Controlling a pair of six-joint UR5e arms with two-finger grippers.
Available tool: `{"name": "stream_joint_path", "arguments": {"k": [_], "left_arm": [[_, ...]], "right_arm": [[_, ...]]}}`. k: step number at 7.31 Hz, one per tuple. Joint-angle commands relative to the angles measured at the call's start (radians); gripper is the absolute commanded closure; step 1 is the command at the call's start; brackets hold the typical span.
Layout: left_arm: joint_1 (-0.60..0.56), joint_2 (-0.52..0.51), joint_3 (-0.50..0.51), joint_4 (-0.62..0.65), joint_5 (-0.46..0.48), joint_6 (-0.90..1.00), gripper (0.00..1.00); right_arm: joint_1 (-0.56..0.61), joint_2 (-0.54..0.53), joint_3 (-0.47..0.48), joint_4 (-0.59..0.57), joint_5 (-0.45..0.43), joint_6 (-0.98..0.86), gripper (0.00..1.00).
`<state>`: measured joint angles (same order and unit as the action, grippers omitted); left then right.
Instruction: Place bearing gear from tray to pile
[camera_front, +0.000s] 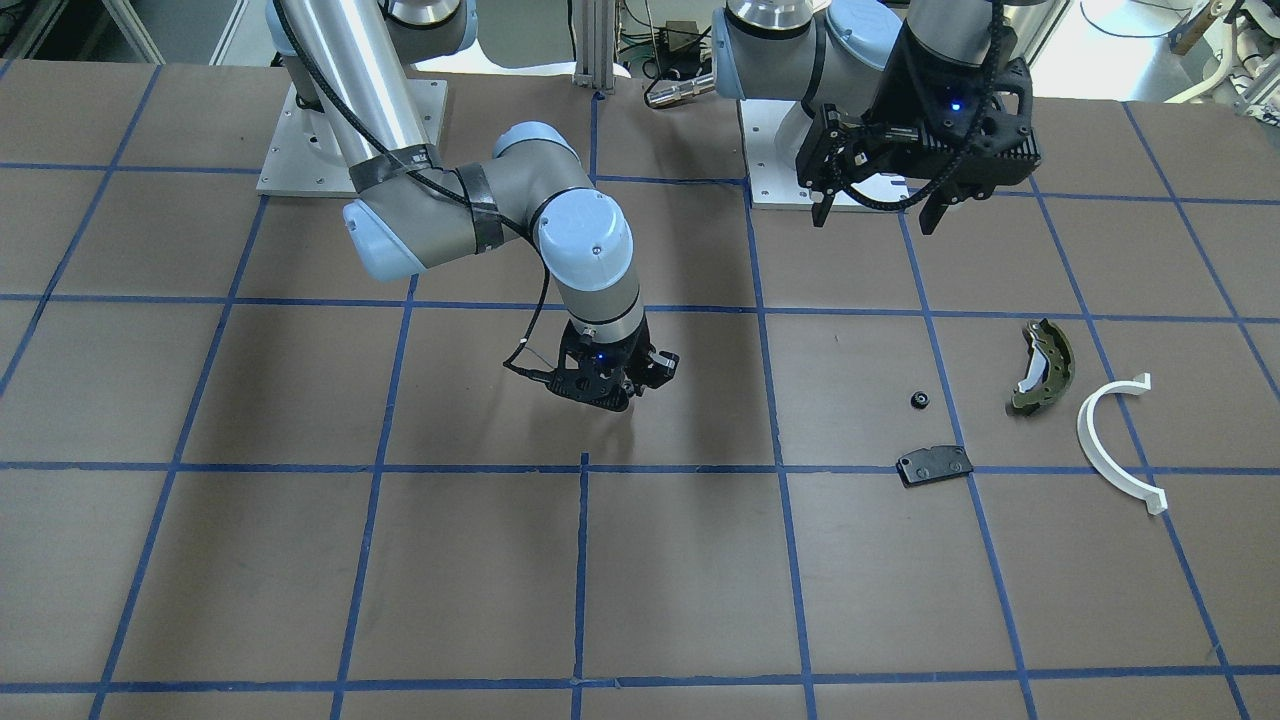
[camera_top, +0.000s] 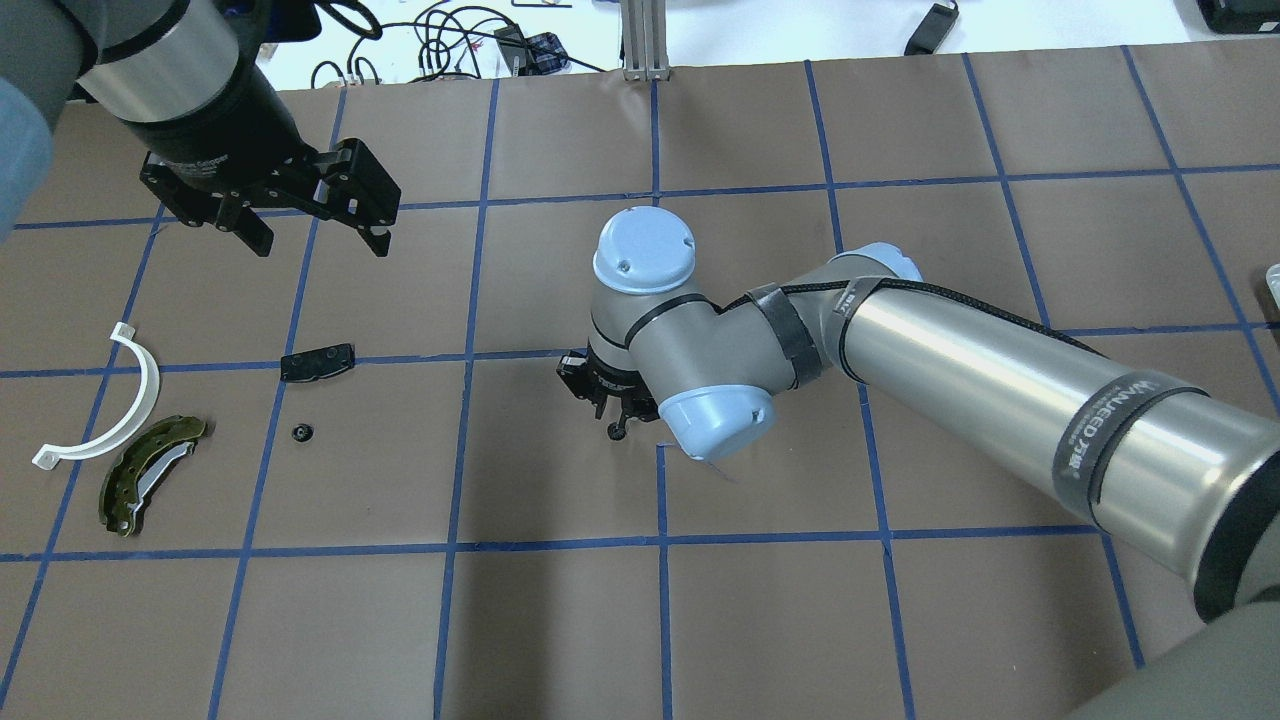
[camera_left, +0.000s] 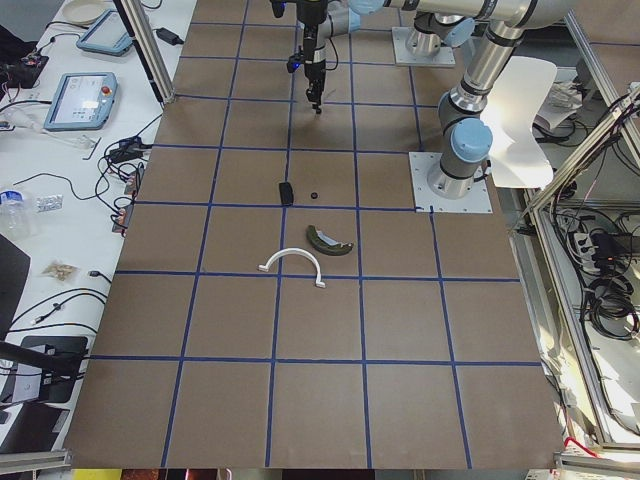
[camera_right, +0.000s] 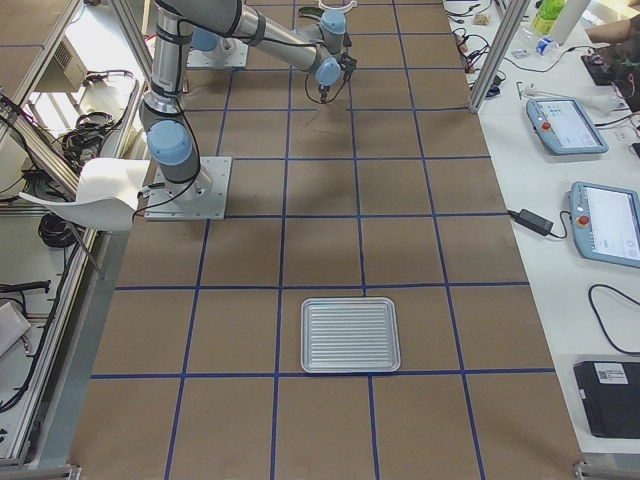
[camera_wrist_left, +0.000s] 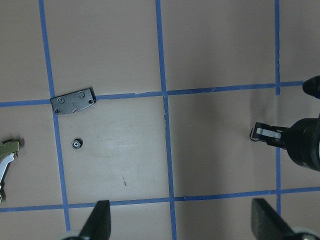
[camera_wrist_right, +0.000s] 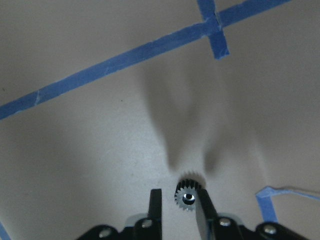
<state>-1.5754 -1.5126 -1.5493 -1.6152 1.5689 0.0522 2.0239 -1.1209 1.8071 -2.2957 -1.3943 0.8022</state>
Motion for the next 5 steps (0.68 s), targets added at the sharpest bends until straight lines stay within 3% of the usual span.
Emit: {"name": "stream_joint_path", "arguments": {"k": [1,3,5], "left_arm": [[0.0,-0.001,-0.003,-0.002,-0.001,0.001,0.0],[0.0,-0.075,-0.09,0.018,-0.003,-0.014,0.0],[-0.009,-0.144,-0.344,0.395,-0.013,-0.053,0.0]], "right_arm": [[-0.037,-0.008,-0.031,0.011,-0.012,-0.021,0.0],[-0.159,-0.058,-0.048,0.072,-0.029,-0.152,0.0],[-0.334,-0.178,-0.048,0.264,-0.067,-0.408,0.0]]}}
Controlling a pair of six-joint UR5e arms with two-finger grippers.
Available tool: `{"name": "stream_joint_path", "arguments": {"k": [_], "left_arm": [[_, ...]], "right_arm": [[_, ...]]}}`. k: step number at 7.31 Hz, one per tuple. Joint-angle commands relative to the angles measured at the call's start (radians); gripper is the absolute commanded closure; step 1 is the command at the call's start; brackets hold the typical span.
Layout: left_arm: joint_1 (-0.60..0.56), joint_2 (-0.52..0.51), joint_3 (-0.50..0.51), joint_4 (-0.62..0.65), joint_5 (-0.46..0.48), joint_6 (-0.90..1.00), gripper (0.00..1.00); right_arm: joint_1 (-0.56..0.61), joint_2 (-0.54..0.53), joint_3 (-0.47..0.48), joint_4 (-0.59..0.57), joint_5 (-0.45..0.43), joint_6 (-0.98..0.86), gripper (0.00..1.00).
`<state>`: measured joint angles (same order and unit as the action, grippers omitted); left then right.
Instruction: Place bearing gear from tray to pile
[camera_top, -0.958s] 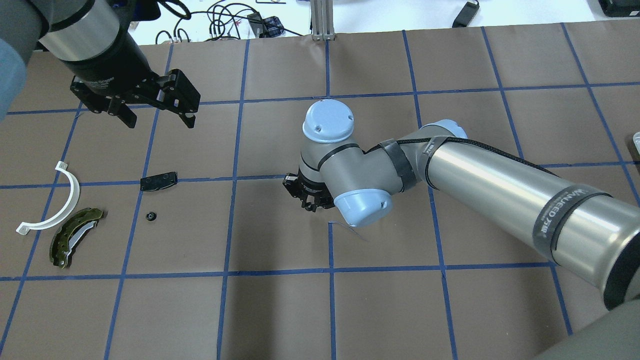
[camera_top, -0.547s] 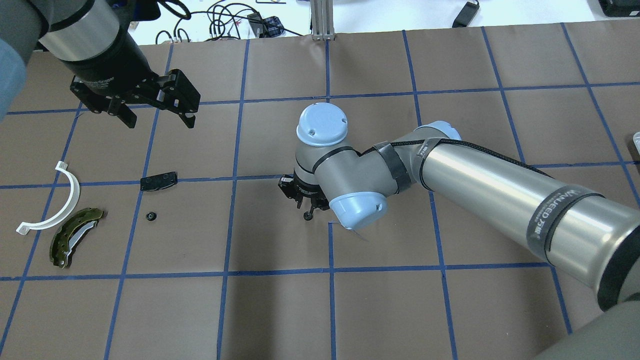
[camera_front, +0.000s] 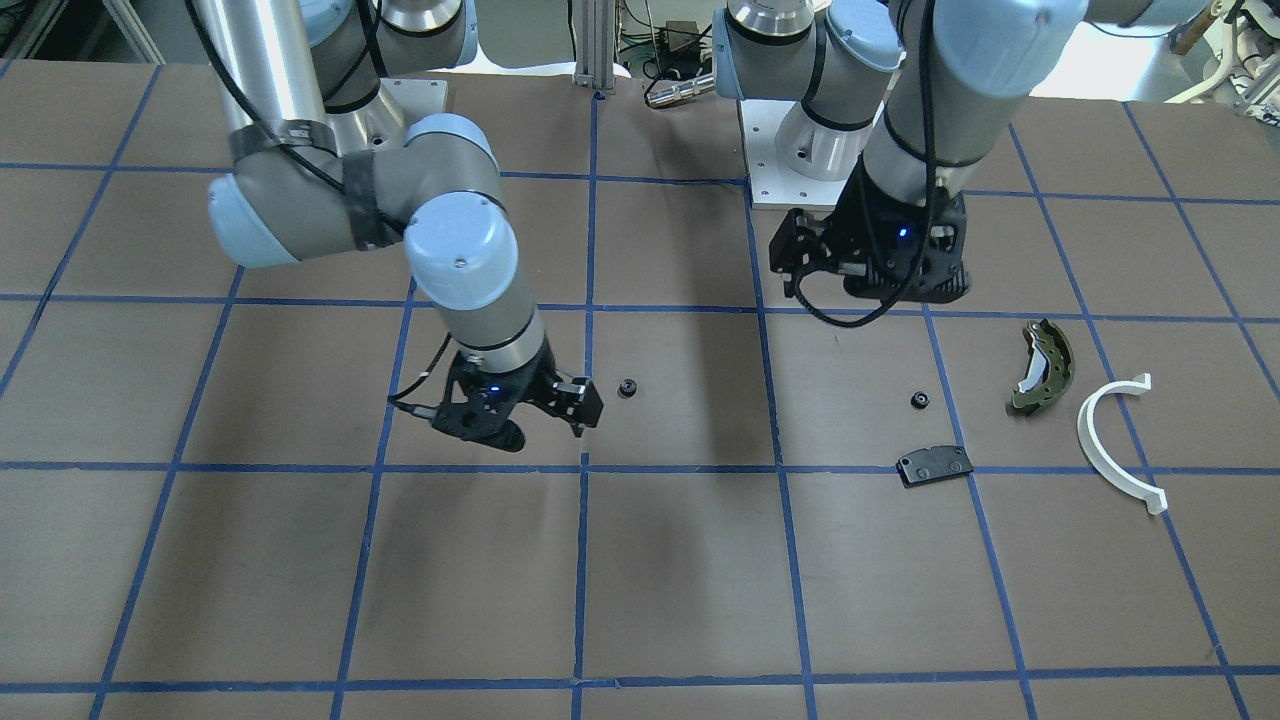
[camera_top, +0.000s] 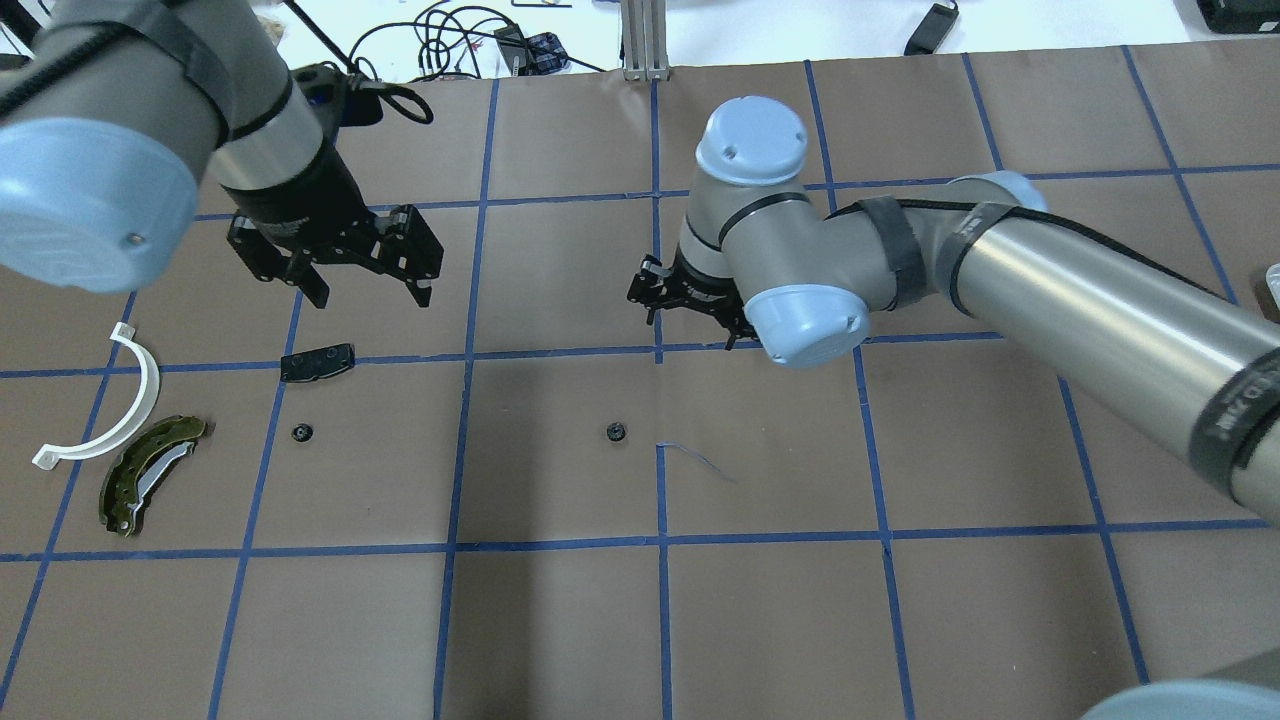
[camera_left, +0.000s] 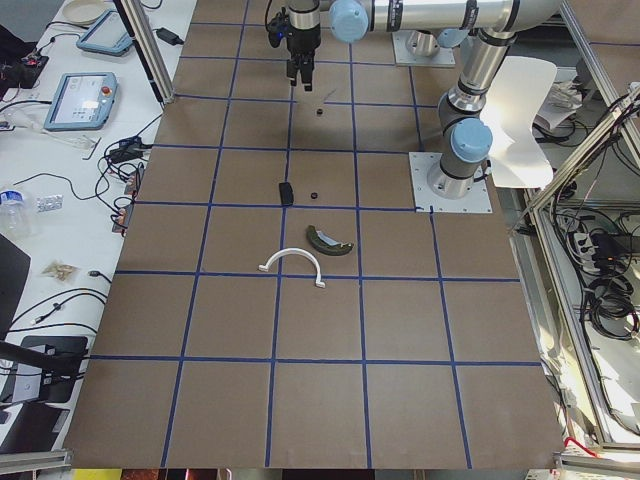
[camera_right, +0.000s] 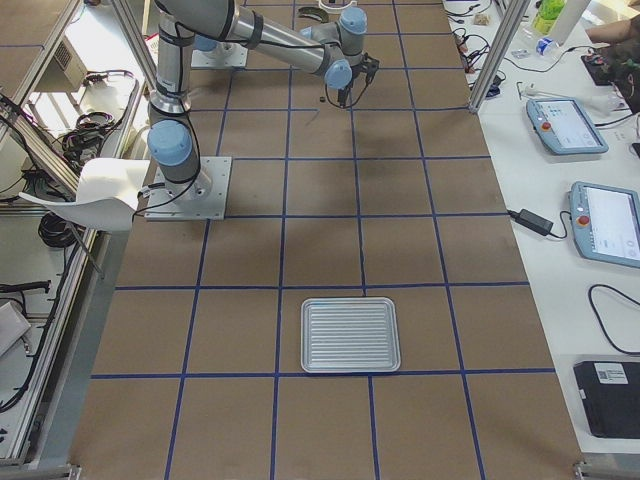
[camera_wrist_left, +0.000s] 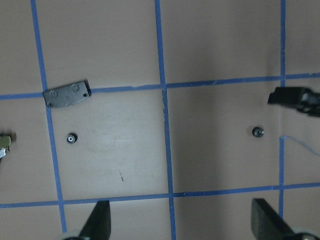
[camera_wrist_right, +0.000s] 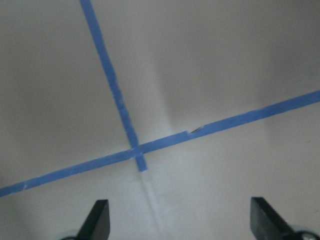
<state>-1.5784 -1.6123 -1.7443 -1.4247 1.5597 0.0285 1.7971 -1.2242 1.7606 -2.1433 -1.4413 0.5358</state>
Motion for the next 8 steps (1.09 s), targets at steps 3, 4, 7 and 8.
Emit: {"name": "stream_joint_path", "arguments": {"k": [3,4,7,8], "left_arm": [[-0.157,-0.148,-0.281,0.518,-0.003,-0.236,0.0],[-0.248,-0.187,-0.281,0.558,0.0,-0.318,0.0],[-0.33,-0.291,-0.285,0.699,0.005,-0.415,0.0],[-0.334,-0.314,-0.285,0.714,0.008,-0.424,0.0]], "right_arm": [[-0.289,-0.248,-0.003,0.43,-0.074,-0.411,0.0],[-0.309,-0.329,-0.003,0.5,-0.111,-0.421,0.0],[-0.301,-0.448,-0.009,0.598,-0.162,-0.409,0.0],[-0.301,-0.442,-0.012,0.6,-0.159,-0.41,0.0]]}}
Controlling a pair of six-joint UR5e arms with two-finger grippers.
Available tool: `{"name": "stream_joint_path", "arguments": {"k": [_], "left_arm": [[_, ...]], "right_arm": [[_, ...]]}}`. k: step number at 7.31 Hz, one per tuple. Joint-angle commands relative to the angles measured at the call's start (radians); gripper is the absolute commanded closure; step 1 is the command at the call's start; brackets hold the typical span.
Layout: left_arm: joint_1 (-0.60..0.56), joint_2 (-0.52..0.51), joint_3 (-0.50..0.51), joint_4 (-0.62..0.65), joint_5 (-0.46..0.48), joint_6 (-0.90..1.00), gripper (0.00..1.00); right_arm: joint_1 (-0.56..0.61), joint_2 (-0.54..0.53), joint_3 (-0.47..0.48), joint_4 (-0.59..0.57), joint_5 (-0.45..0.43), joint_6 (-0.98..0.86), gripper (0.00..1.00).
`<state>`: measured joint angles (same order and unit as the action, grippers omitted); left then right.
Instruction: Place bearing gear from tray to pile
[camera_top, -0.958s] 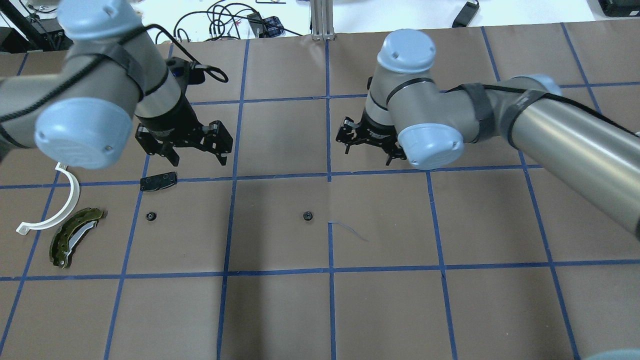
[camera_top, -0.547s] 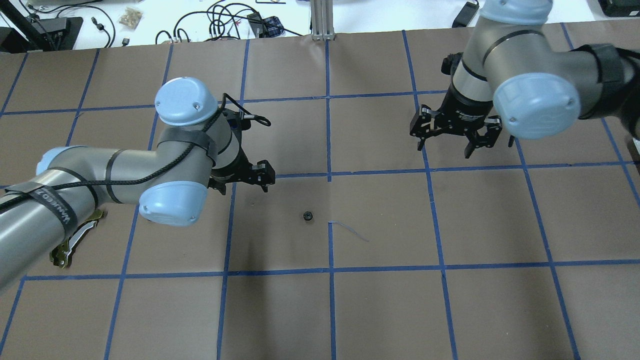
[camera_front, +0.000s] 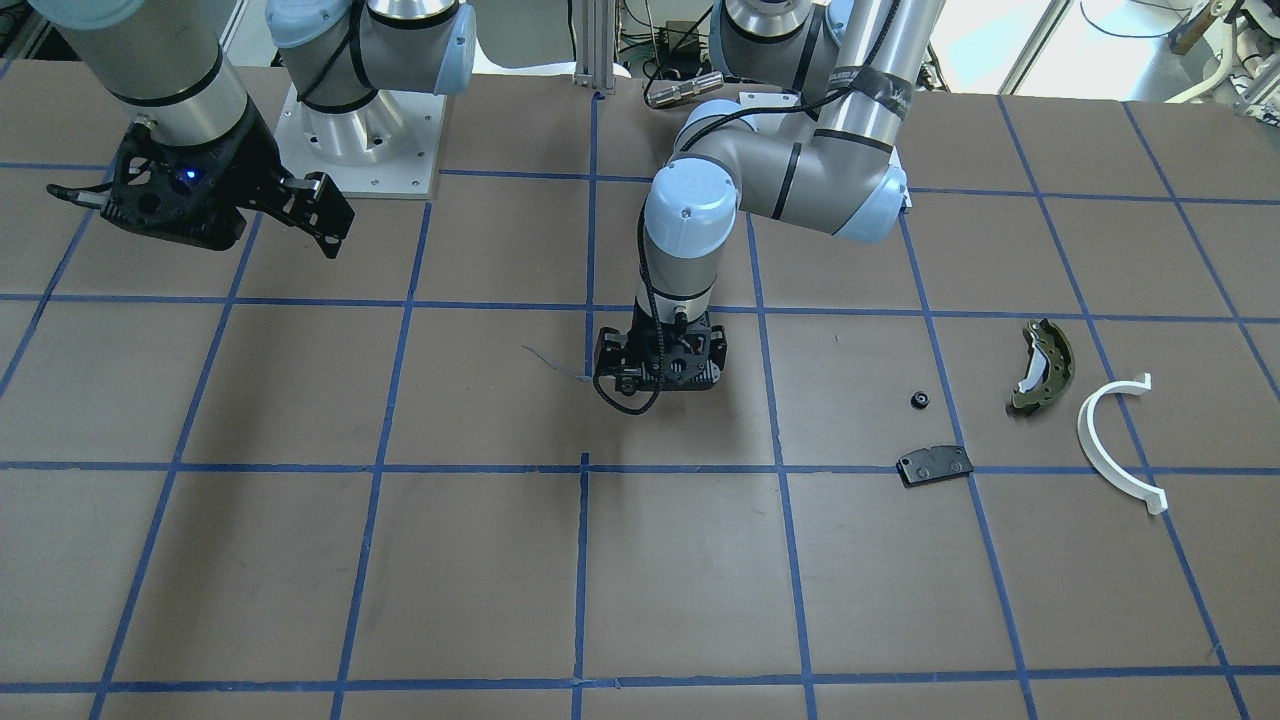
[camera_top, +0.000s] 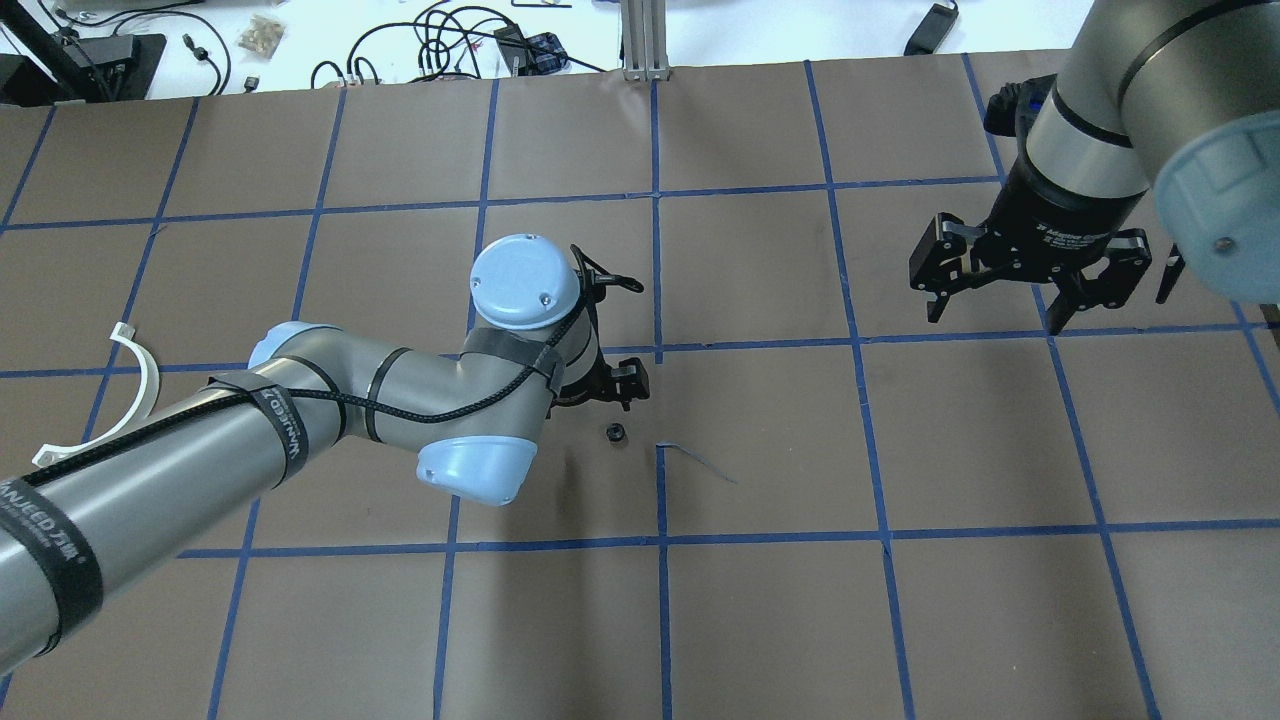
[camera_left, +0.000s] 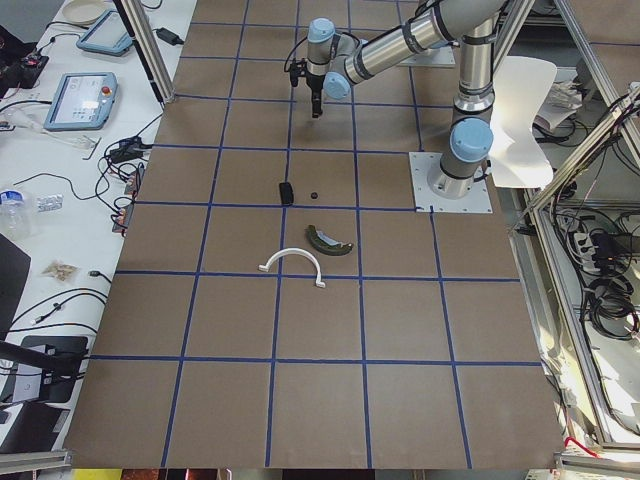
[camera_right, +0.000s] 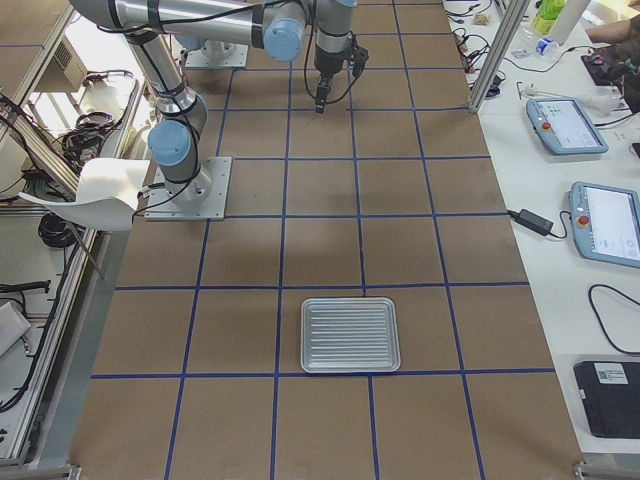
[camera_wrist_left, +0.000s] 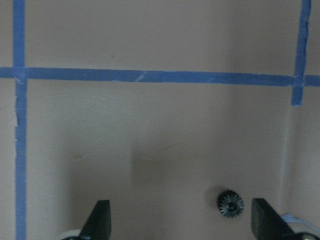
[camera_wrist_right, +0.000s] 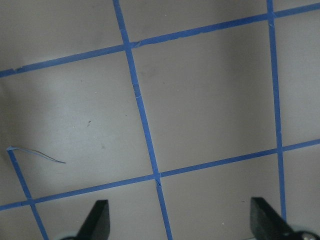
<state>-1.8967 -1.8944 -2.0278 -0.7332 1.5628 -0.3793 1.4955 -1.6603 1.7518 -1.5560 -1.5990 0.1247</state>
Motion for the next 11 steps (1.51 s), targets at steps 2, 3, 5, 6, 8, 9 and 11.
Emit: {"name": "stream_joint_path", "arguments": {"k": [2,3,5,6,8,9,11], "left_arm": [[-0.025,-0.067,-0.002,0.044,0.002,-0.038,0.0],[-0.035,-0.071,0.0,0.046,0.003,-0.041,0.0],[-0.035,-0.072,0.0,0.044,0.003,-0.046,0.46],[-0.035,-0.072,0.0,0.046,0.003,-0.049,0.85],[-0.033,-0.071,0.003,0.048,0.003,-0.044,1.0],[-0.021,-0.046,0.008,0.048,0.003,-0.017,1.0],[0.074,-0.011,0.031,0.006,0.01,0.173,1.0]], "right_arm": [[0.038,0.01,-0.041,0.004,0.008,-0.01,0.0],[0.061,0.014,-0.057,0.004,0.013,-0.01,0.0],[0.062,0.011,-0.06,0.014,-0.005,-0.019,0.0],[0.055,0.011,-0.057,0.011,-0.009,-0.019,0.0],[0.055,0.008,-0.055,0.01,-0.006,-0.016,0.0],[0.055,0.008,-0.054,0.01,-0.007,-0.011,0.0],[0.055,0.008,-0.054,0.04,-0.012,-0.002,0.0]]}}
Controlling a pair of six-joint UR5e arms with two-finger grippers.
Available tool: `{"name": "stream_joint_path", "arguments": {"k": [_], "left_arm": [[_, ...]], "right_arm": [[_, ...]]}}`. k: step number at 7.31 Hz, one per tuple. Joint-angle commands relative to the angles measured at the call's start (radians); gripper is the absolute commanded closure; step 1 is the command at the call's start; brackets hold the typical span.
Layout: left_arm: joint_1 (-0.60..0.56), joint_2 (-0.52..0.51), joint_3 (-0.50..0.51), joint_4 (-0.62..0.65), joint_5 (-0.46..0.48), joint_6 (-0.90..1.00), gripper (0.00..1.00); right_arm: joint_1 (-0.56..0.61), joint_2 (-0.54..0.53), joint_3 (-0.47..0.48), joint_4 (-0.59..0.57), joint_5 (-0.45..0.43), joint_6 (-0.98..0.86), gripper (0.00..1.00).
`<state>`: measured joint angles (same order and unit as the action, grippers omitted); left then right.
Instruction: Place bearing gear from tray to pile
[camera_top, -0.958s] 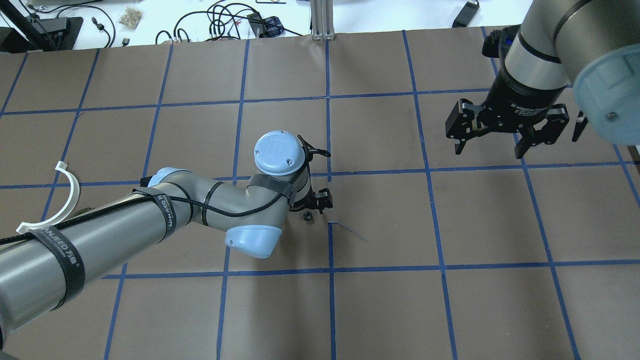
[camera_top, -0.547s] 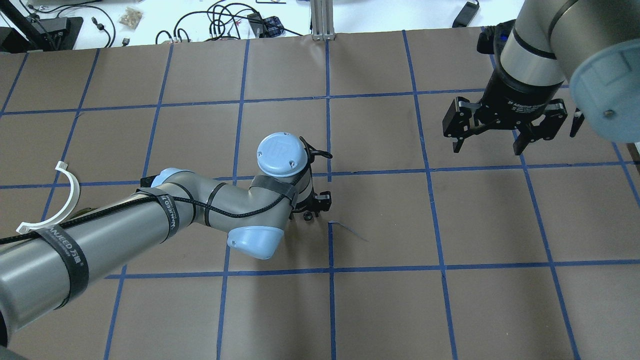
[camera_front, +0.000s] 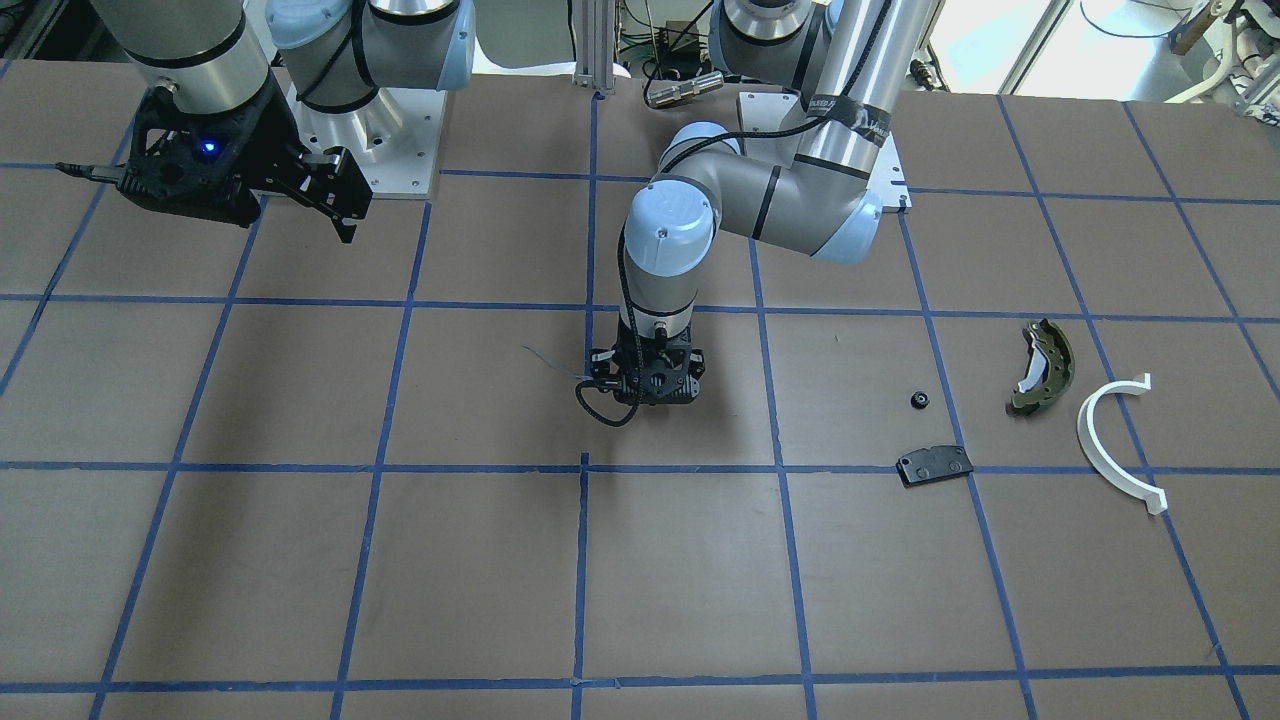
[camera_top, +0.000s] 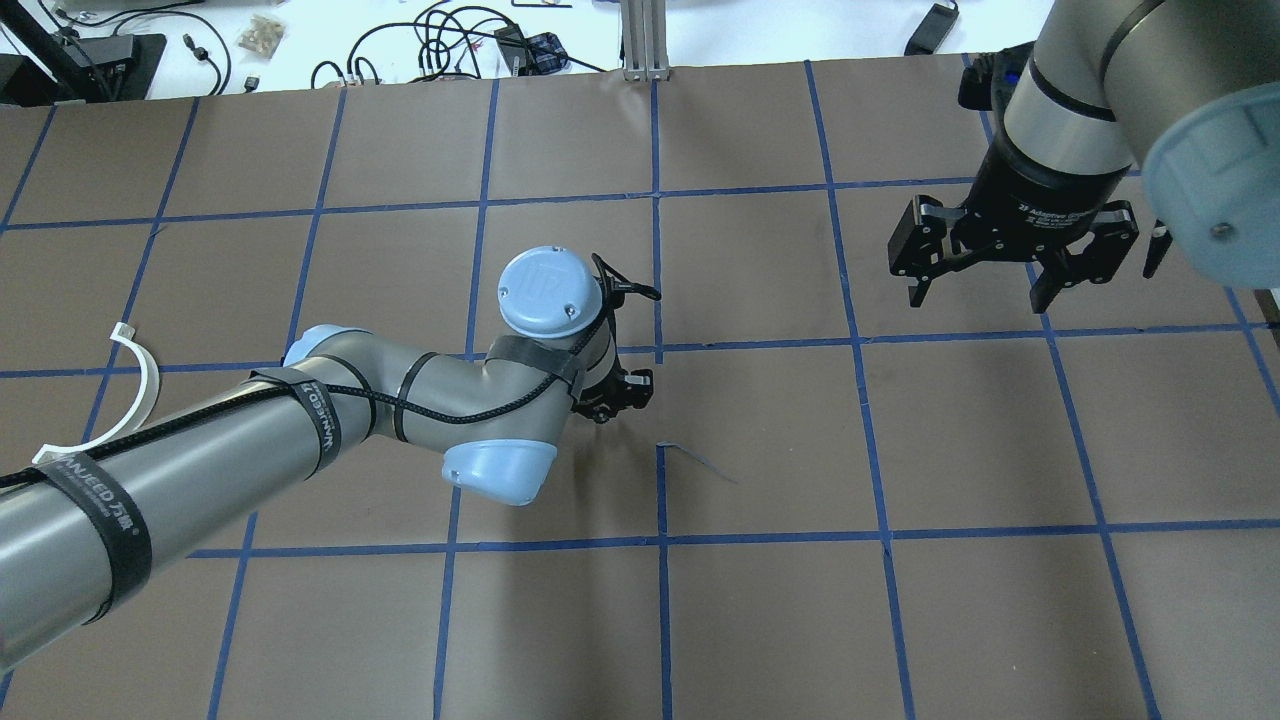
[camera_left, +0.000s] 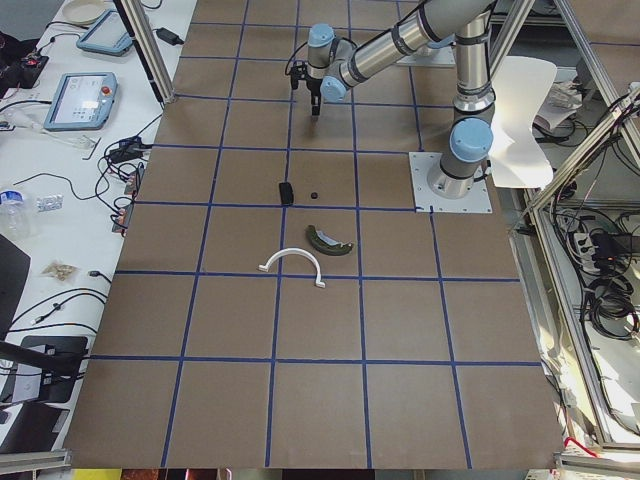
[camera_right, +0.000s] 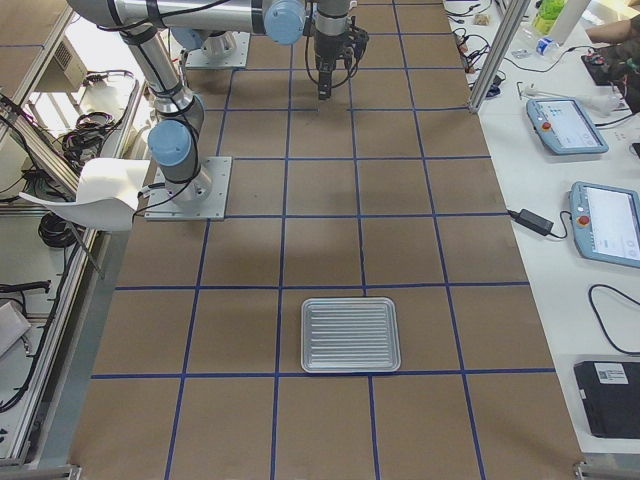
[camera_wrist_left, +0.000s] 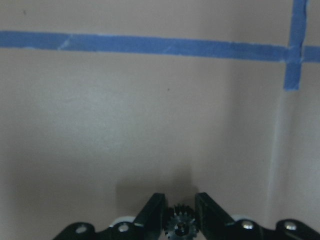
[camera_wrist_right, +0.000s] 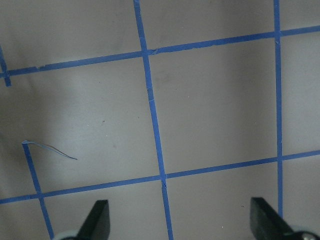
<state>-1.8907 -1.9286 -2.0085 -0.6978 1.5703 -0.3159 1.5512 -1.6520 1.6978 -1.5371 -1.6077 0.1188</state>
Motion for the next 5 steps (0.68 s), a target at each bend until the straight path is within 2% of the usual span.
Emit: {"name": "stream_joint_path", "arguments": {"k": [1,5], "left_arm": [[0.164,0.048,-0.001,-0.038,0.001,0.249,1.0],[0.59,0.12,-0.12,-0.048,0.07,0.701,1.0]], "right_arm": [[0.0,-0.002,0.0,0.017,-0.001,0.001,0.0],[0.001,-0.002,0.0,0.015,-0.003,-0.001,0.0]]}}
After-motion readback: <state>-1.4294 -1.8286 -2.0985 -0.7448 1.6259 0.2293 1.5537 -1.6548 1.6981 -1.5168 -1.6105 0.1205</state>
